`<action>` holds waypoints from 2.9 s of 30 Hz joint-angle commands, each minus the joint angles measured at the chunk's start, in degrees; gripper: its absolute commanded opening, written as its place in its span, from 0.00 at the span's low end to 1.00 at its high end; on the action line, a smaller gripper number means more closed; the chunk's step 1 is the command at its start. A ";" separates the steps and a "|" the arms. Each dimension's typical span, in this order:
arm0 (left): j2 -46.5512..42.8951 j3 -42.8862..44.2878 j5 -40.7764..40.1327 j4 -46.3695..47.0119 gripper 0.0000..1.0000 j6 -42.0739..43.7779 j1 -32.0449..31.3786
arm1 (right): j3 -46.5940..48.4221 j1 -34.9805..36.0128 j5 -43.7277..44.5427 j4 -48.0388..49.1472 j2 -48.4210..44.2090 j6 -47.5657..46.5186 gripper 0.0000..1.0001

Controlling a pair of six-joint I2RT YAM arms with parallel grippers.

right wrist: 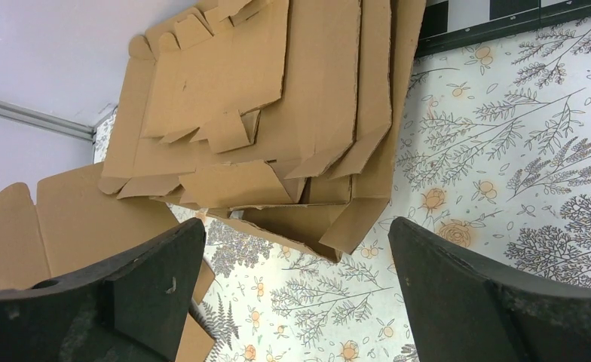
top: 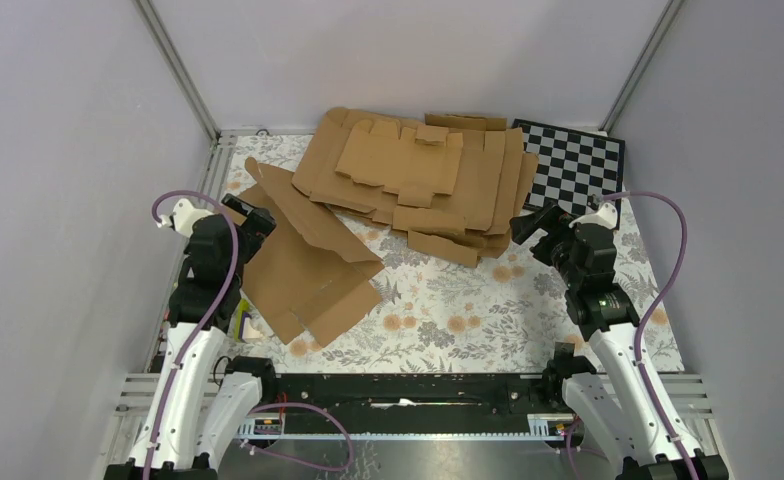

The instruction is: Fold the paper box

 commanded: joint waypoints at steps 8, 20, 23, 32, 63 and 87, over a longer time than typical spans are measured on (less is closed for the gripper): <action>-0.71 -1.70 -0.28 3.92 0.99 0.25 0.12 | 0.55 0.51 0.48 1.06 -0.03 1.89 1.00; 12.00 -1.87 19.91 14.85 0.98 -1.51 0.12 | -0.84 1.14 -7.16 6.01 0.47 1.27 1.00; 13.48 -2.73 17.90 14.60 0.93 -2.73 0.12 | -0.56 1.62 -6.90 5.99 0.76 0.94 1.00; 13.25 3.29 14.24 10.78 0.00 1.16 0.12 | 1.80 3.67 -8.42 5.98 4.25 0.77 1.00; 33.95 48.31 43.70 44.15 0.00 -17.91 -20.86 | 2.41 4.56 -14.98 9.79 5.82 3.70 1.00; 17.89 -3.81 65.76 26.01 0.00 -10.48 10.59 | 3.73 4.56 -10.81 3.36 5.68 -1.24 1.00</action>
